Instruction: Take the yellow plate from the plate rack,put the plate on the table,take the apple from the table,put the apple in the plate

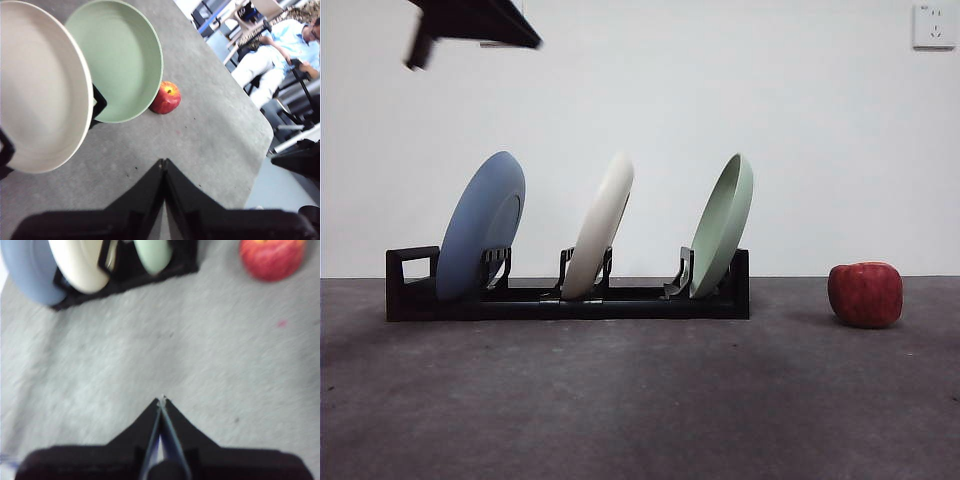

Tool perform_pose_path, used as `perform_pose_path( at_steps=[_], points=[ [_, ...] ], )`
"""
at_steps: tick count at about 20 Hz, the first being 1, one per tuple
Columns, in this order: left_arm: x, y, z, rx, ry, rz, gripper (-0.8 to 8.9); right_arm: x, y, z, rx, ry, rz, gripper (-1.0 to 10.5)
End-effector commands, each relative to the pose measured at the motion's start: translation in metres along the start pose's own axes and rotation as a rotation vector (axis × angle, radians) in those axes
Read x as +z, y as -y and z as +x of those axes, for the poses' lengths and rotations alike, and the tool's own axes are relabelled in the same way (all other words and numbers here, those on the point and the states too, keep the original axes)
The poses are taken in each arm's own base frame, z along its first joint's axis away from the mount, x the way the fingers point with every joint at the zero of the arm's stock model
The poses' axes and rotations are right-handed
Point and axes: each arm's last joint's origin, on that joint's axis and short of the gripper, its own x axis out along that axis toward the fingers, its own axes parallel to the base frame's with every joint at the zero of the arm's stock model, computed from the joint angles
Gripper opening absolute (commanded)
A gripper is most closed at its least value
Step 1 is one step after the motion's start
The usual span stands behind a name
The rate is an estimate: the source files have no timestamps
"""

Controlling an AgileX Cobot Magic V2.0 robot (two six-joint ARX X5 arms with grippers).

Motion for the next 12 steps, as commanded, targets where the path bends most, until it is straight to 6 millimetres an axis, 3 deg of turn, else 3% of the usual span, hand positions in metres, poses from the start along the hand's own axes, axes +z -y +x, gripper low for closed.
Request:
perform_pose_path(
  at_steps=[1,3,4,8,12],
  points=[
    [0.013,-0.007,0.023,-0.023,-0.045,0.008,2.27,0.001,-0.001,0.001,0.020,-0.015,-0.013,0.0],
    [0.026,-0.010,0.042,-0.039,-0.068,0.027,5.02,0.001,0.000,0.002,0.030,-0.026,-0.008,0.0],
    [0.031,-0.011,0.050,-0.034,-0.070,0.044,5.62,0.001,-0.001,0.002,0.038,-0.033,-0.006,0.0],
    [0.044,-0.013,0.077,0.129,-0.068,0.106,5.73,-0.002,0.000,0.002,0.045,-0.055,0.007,0.0],
    [0.038,-0.015,0.103,0.221,-0.106,0.165,6.05,-0.003,0.000,0.002,0.042,-0.064,0.012,0.0]
  ],
)
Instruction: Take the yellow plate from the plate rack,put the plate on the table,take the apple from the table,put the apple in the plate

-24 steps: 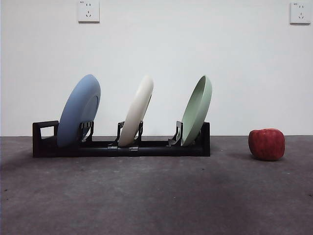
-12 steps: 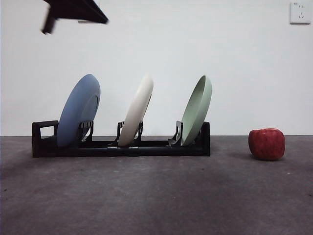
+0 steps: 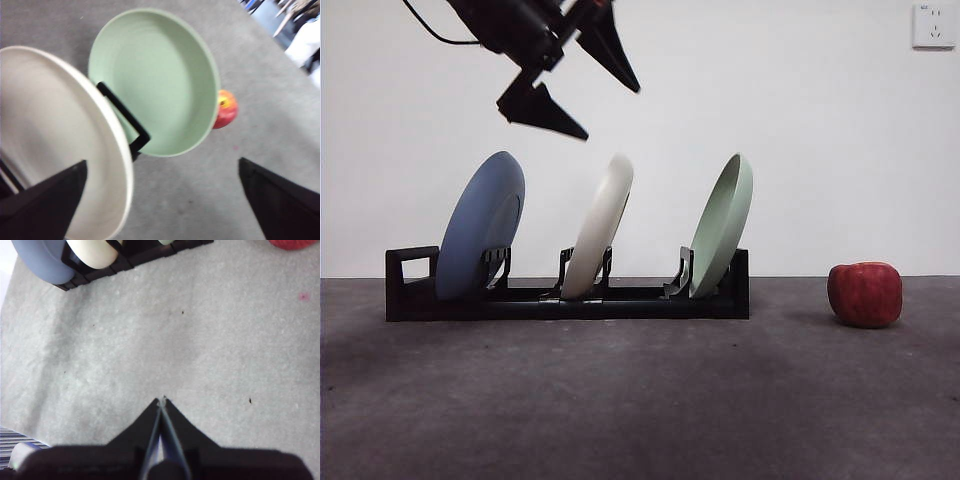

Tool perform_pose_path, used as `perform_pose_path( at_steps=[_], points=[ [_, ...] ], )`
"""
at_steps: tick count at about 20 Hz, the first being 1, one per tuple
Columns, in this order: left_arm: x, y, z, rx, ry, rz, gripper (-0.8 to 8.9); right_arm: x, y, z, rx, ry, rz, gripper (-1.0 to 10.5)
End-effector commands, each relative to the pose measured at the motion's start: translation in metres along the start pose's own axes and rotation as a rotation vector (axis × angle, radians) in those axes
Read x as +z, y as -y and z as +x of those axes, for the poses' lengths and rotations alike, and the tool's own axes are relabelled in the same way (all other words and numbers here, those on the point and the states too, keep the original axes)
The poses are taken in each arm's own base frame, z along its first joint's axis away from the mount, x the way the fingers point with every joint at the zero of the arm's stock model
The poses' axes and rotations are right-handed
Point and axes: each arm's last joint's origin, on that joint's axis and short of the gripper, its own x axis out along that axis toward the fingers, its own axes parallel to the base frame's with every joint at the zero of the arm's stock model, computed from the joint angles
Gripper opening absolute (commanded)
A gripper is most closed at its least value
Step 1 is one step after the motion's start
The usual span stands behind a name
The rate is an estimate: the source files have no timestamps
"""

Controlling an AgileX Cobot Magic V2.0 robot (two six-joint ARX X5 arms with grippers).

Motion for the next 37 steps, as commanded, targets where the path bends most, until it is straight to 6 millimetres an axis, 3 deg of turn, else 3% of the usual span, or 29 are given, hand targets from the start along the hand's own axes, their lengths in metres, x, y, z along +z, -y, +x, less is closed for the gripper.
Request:
perform_pose_path(
  at_steps=[1,5,8,15,19,29,37],
  points=[
    [-0.007,-0.003,0.022,0.037,-0.046,0.040,6.05,0.001,-0.001,-0.001,0.005,0.008,-0.016,0.0],
    [-0.015,-0.009,0.050,0.035,-0.088,0.038,6.01,0.001,-0.001,-0.001,0.005,0.007,-0.016,0.0],
    [-0.018,-0.012,0.060,0.033,-0.091,0.040,5.89,0.001,-0.001,-0.001,0.004,0.004,-0.014,0.0],
    [-0.018,-0.012,0.061,0.056,-0.090,0.069,1.74,0.001,0.000,-0.001,-0.023,0.009,-0.013,0.0],
    [-0.018,-0.010,0.063,0.051,-0.091,0.079,0.17,0.001,0.000,-0.001,-0.030,0.011,-0.013,0.0],
    [-0.020,-0.009,0.064,0.056,-0.114,0.067,0.06,0.001,0.000,-0.001,-0.031,0.010,-0.012,0.0],
    [-0.016,-0.005,0.052,0.045,-0.096,0.058,-0.09,0.001,0.000,-0.001,-0.043,0.014,-0.013,0.0]
  ],
)
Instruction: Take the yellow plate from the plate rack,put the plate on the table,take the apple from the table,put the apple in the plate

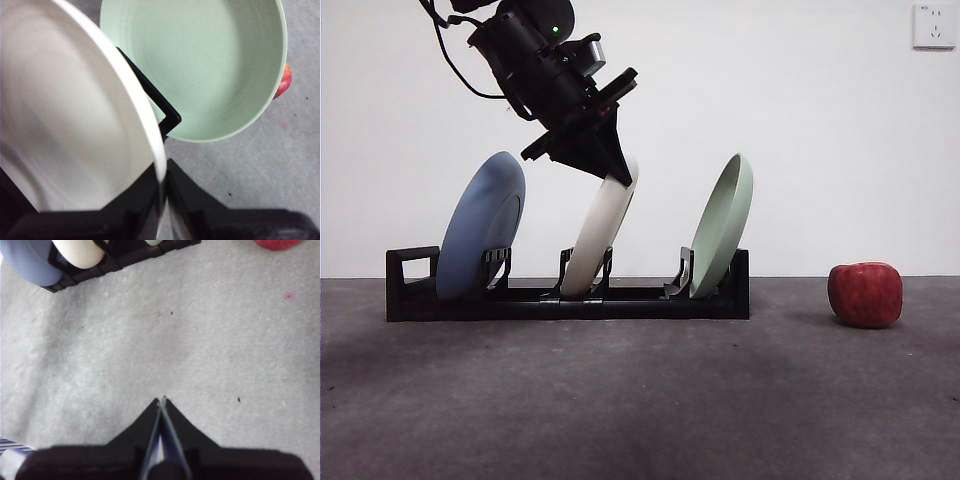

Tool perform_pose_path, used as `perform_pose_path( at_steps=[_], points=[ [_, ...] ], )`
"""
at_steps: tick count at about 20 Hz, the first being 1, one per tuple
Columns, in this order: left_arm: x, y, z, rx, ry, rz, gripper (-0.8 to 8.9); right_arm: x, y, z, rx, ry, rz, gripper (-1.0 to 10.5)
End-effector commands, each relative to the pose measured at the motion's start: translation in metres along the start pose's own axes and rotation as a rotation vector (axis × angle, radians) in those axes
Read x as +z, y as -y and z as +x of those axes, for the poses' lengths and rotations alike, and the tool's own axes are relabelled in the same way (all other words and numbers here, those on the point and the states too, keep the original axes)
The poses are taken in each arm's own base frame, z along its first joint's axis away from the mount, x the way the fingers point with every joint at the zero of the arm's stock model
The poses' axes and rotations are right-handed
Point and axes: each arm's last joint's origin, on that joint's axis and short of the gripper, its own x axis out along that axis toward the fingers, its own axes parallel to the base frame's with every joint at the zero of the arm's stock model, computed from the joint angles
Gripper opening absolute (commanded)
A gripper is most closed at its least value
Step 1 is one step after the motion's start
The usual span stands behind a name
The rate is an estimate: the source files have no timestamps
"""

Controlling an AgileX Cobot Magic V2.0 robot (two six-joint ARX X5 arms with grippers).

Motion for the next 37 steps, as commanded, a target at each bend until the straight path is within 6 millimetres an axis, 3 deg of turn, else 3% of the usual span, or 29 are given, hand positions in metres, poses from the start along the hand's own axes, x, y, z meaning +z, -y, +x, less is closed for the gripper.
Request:
perform_pose_path(
  at_steps=[1,6,11,18,21,25,27,29,32,37],
  points=[
    [0.003,0.005,-0.009,-0.018,0.019,0.012,-0.09,0.001,-0.001,-0.001,-0.001,0.009,-0.016,0.0],
    [0.016,0.021,-0.048,-0.014,0.118,0.058,-0.09,0.001,-0.001,-0.001,-0.001,0.009,-0.015,0.0],
    [0.021,0.050,-0.108,-0.136,0.201,0.104,-0.09,0.002,-0.001,-0.001,-0.001,0.009,-0.016,0.0],
    [-0.009,0.114,-0.188,-0.193,0.138,0.217,-0.09,0.002,0.000,-0.001,-0.029,0.018,-0.016,0.0],
    [-0.032,0.142,-0.206,-0.231,0.079,0.285,-0.09,0.002,0.000,-0.001,-0.030,0.021,-0.018,0.0],
    [-0.079,0.170,-0.203,-0.323,0.051,0.362,-0.09,0.003,-0.001,-0.001,-0.028,0.025,-0.016,0.0],
    [-0.102,0.174,-0.196,-0.352,0.038,0.393,-0.09,0.002,0.000,-0.001,-0.028,0.022,-0.014,0.0],
    [-0.119,0.170,-0.187,-0.246,-0.038,0.404,-0.09,0.002,-0.001,-0.001,-0.028,0.023,-0.014,0.0],
    [-0.137,0.177,-0.166,-0.112,-0.181,0.475,-0.09,0.003,-0.001,-0.001,-0.028,0.024,-0.015,0.0],
    [-0.153,0.213,-0.118,-0.002,-0.301,0.639,-0.09,0.005,-0.001,-0.001,-0.022,0.046,-0.022,0.0]
  ],
)
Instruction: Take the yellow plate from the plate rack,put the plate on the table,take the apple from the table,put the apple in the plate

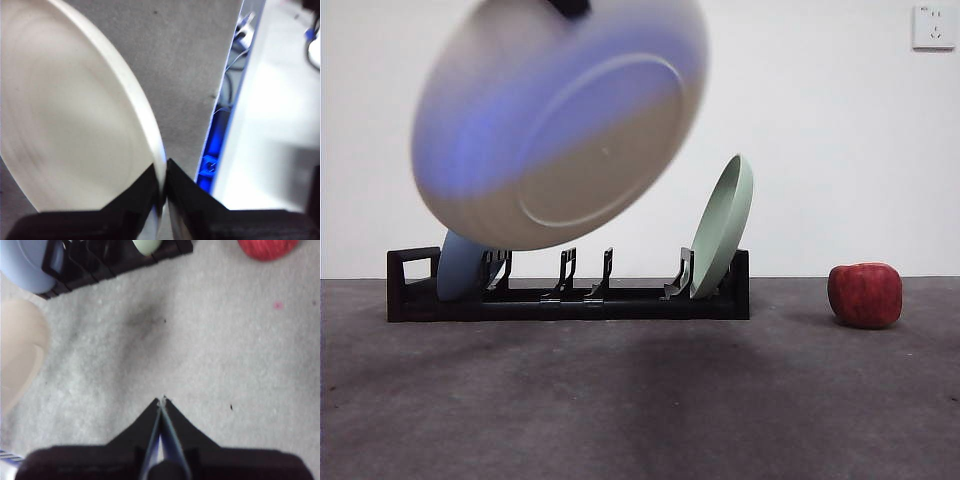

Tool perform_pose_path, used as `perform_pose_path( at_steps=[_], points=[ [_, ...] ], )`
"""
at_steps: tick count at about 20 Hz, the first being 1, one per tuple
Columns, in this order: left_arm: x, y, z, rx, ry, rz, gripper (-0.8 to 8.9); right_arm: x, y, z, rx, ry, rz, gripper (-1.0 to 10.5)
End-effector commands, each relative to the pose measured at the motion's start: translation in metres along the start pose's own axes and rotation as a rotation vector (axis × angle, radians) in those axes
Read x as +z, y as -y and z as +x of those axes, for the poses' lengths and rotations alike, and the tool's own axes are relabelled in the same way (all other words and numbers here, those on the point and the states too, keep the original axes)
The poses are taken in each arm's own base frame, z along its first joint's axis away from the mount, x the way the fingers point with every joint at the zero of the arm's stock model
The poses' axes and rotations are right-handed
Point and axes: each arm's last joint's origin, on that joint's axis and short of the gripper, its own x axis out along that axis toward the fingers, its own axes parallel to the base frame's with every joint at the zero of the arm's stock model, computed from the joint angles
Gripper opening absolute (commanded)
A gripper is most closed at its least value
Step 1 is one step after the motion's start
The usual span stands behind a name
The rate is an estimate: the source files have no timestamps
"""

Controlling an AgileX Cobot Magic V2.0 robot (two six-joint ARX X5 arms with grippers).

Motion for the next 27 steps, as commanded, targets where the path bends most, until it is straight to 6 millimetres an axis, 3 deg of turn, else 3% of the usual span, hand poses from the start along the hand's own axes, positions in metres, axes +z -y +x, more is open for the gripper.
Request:
perform_pose_path(
  at_steps=[1,5,9,14,17,18,21,22,25,27],
  points=[
    [0.008,0.017,0.030,0.059,-0.092,0.059,-0.09,0.002,-0.001,-0.001,0.000,0.013,-0.008,0.0],
    [0.013,0.039,0.083,0.138,-0.268,0.110,-0.09,0.002,-0.001,-0.001,0.000,0.013,-0.007,0.0],
    [0.006,0.051,0.130,0.217,-0.462,0.185,-0.09,0.002,-0.001,-0.001,-0.001,0.008,-0.005,0.0],
    [0.005,0.055,0.159,0.206,-0.499,0.224,-0.09,0.002,-0.001,-0.001,-0.001,0.008,-0.010,0.0],
    [0.002,0.056,0.166,0.203,-0.529,0.228,0.03,0.002,-0.001,-0.001,-0.001,0.008,-0.016,0.0],
    [0.002,0.056,0.166,0.203,-0.534,0.227,0.48,0.002,-0.001,-0.001,-0.001,0.008,-0.016,0.0],
    [0.001,0.054,0.162,0.222,-0.534,0.164,5.42,0.002,-0.001,-0.001,-0.001,0.009,-0.032,0.0],
    [0.001,0.052,0.161,0.223,-0.536,0.153,5.97,0.002,-0.001,-0.001,-0.001,0.009,-0.037,0.0],
    [0.001,0.048,0.149,0.222,-0.534,0.119,5.97,0.002,-0.001,-0.001,-0.001,0.008,-0.038,0.0],
    [0.002,0.047,0.130,0.227,-0.515,0.099,5.97,0.002,-0.001,-0.001,-0.001,0.006,-0.037,0.0]
  ],
)
